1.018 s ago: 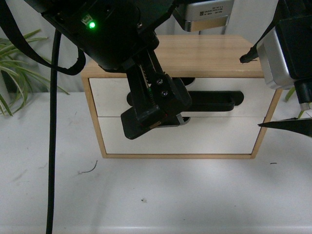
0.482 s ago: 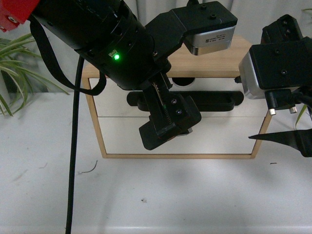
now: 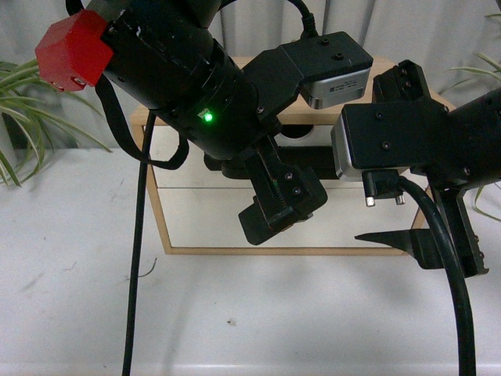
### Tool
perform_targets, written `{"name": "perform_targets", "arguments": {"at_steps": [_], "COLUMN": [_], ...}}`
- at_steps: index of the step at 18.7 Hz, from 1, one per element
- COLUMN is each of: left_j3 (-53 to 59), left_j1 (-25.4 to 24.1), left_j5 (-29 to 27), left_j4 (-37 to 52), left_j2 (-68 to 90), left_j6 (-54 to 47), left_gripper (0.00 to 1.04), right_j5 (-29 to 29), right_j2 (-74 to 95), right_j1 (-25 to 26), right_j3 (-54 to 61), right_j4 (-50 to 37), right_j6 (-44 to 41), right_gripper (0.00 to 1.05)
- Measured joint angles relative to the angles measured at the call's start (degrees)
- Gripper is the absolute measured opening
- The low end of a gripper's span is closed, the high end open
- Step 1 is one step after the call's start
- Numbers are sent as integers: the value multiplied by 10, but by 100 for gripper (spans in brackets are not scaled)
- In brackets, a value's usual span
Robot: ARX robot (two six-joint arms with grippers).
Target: Pull drawer
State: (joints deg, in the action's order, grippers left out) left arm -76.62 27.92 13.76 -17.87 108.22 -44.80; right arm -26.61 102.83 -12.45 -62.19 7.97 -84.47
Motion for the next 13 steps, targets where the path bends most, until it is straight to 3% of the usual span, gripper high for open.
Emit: {"name": "perform_targets", "arguments": {"at_steps": [13], "left_j3": [-6], "left_j1": [6], "left_j5": [-2], "left_j4": [30], "left_j2": [36], "left_j6": [25], "left_gripper": [98], "right_j5": [-2], "right_j2": [44], "right_j1": [-6], "right_j3": [12], "right_j4": [-66], "right_j6": [26], "right_gripper": [98]}}
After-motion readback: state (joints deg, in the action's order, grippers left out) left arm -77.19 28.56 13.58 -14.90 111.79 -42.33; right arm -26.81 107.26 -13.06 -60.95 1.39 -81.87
